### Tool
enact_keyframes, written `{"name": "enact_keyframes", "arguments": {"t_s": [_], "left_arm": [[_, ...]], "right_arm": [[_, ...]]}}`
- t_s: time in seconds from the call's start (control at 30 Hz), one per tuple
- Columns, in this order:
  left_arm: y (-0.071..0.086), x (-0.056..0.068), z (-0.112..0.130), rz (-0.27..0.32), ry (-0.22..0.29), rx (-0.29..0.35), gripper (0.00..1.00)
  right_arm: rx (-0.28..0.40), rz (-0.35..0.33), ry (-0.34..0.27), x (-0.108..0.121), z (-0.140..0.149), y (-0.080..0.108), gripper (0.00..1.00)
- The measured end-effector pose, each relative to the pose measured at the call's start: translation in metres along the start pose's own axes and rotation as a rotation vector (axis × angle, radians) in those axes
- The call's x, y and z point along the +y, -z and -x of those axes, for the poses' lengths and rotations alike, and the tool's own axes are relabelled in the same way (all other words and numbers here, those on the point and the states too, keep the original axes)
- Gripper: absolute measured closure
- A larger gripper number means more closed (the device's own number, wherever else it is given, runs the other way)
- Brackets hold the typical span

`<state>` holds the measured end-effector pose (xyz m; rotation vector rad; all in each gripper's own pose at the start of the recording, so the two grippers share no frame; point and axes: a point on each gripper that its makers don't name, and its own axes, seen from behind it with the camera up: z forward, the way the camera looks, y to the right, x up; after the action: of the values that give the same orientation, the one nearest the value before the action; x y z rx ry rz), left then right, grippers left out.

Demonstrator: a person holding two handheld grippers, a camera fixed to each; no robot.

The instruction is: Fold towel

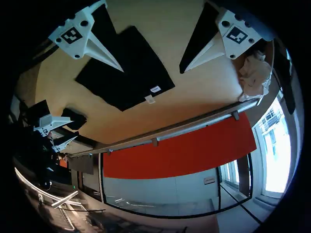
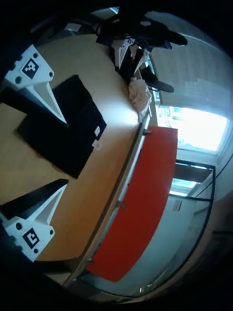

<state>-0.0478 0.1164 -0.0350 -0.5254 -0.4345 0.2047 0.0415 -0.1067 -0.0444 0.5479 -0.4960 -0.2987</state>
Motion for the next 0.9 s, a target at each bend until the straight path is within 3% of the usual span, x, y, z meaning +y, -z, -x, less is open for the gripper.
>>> {"name": "enact_keyframes", "arguments": {"t_s": [0.37,0.9], "left_arm": [[-0.015,0.02,0.037,0.049,-0.019,-0.068,0.05],[-0.04,0.035,0.089,0.09,-0.013,-0.157,0.05]], "right_arm": [[-0.066,-0.04,-0.002,-0.016,0.046,-0.021,0.0],[-0.16,-0.098,-0.005,-0.043,0.102,-0.048,0.0]]}}
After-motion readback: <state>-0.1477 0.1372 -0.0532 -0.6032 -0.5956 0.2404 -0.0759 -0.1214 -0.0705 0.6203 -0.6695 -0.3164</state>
